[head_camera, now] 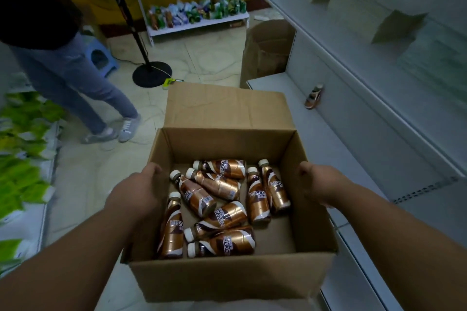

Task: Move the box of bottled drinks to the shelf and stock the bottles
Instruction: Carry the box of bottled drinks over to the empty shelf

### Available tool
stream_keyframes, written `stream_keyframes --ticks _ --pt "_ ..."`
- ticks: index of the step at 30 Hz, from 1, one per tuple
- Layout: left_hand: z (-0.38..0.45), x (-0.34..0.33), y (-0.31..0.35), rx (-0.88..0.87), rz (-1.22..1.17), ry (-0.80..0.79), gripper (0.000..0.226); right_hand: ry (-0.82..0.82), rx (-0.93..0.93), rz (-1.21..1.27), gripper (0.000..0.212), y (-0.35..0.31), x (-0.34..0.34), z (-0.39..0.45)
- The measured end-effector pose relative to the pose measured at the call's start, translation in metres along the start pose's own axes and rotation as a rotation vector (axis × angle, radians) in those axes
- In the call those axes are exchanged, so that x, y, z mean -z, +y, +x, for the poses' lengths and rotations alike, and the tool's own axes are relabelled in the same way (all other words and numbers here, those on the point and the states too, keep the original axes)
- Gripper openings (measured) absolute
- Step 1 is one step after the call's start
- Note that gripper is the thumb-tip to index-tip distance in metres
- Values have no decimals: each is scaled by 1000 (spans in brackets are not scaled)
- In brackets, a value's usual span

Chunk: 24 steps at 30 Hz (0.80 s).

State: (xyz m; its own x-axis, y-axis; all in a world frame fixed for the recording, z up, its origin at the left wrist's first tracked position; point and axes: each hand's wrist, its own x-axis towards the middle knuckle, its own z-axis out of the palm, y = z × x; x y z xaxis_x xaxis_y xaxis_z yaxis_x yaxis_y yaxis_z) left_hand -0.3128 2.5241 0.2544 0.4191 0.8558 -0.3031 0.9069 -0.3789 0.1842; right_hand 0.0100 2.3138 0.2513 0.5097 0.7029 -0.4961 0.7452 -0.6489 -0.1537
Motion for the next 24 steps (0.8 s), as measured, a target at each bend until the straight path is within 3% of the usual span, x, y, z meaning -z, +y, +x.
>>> stream_keyframes --ticks 10,18,24 --pt "217 56 45 -139 -21 -89 62 -5 -159 71 54 -21 88 147" --pt "385 61 102 -532 174 -195 69 -14 -549 302 61 -44 54 173" --pt "426 57 149 -812 317 -285 67 4 -816 449 65 -79 22 139"
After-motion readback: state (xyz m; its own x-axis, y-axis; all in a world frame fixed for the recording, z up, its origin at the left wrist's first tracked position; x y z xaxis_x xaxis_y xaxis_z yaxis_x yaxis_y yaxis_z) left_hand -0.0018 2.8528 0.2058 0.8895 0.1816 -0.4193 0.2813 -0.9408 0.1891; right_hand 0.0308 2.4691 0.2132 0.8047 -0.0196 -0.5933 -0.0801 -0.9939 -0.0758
